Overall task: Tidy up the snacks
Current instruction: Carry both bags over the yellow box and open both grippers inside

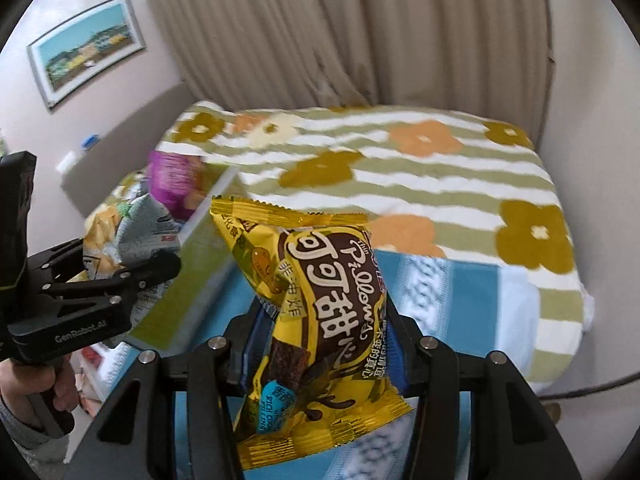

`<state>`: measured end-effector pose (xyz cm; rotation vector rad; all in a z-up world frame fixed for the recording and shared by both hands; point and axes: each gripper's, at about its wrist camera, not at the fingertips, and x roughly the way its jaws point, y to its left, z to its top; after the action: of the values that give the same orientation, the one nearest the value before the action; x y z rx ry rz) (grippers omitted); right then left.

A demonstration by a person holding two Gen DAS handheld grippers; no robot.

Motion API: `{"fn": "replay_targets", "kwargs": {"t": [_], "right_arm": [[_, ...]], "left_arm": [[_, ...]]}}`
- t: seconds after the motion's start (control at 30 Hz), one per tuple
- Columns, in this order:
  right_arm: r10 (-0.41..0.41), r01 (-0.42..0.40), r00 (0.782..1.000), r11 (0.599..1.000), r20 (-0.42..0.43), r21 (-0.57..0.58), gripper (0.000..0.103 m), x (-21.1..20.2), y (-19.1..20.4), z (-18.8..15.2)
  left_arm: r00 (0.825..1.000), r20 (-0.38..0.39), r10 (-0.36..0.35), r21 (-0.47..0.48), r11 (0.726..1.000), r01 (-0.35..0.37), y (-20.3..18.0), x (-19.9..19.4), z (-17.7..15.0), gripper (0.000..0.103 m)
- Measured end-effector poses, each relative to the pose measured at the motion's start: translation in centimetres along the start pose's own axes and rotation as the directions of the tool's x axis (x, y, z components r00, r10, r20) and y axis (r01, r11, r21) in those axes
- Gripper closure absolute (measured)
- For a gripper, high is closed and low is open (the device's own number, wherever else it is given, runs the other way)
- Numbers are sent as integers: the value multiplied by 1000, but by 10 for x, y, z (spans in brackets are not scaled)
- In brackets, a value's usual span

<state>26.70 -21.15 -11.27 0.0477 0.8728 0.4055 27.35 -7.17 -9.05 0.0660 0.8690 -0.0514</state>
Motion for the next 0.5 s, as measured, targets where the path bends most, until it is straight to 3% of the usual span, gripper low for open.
{"fn": "replay_targets", "kwargs": {"t": [0.27, 0.5], "right_arm": [[88, -86, 996, 994, 25, -71, 57, 5, 85, 20], [69, -68, 997, 996, 32, -55, 57, 30, 157, 34]], "left_arm": [[999, 18, 44, -51, 998, -43, 87, -23, -5, 46], [1000, -9, 26, -38, 999, -26, 171, -12, -10, 46]]}}
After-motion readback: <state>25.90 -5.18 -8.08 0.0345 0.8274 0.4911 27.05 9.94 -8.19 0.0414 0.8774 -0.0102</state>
